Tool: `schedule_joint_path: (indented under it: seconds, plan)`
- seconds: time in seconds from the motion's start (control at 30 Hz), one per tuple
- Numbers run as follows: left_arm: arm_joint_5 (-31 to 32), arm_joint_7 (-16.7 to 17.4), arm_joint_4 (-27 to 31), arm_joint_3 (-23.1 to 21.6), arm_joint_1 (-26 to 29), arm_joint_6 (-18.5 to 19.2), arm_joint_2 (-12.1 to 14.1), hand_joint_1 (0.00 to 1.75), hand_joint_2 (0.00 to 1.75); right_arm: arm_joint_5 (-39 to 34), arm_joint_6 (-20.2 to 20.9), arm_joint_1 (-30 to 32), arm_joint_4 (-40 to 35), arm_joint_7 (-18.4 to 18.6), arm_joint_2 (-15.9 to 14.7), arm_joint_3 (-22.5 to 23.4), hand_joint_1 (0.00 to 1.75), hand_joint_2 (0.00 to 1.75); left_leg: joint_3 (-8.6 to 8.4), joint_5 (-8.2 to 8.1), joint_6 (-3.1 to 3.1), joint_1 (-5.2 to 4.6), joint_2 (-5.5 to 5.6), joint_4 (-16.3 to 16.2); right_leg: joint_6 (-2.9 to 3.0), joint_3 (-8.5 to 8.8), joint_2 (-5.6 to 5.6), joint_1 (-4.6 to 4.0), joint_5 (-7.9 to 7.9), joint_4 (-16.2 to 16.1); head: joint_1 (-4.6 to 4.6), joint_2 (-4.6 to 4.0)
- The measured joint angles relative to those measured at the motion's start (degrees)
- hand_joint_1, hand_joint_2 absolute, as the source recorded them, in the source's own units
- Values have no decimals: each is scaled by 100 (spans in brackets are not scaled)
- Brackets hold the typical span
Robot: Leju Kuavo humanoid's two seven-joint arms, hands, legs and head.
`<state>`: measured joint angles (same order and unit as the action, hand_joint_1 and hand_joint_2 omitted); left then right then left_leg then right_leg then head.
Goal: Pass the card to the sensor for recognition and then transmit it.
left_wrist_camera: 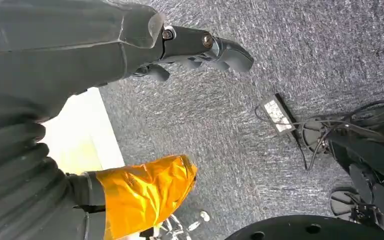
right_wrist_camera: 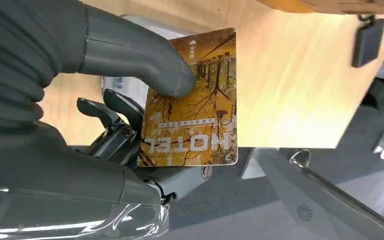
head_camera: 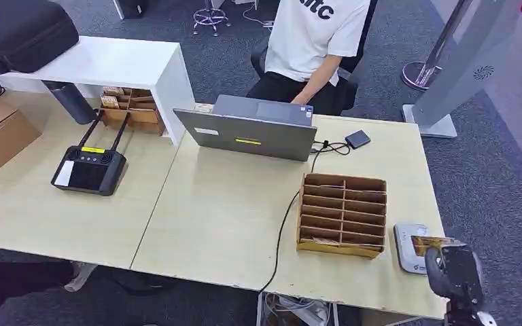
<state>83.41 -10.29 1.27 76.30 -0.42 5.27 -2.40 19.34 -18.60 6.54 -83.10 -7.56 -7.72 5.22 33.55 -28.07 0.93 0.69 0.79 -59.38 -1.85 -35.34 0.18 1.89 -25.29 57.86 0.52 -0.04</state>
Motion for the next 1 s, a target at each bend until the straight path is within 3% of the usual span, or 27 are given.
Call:
schedule_joint_path:
  seconds: [1.0]
  plan:
    - [-77,-140,0,0,72,-31,0,0,175,81,-111,149,359,26,15,-15,175,175,0,-2,2,0,0,0,0,1,0,0,0,0,0,0]
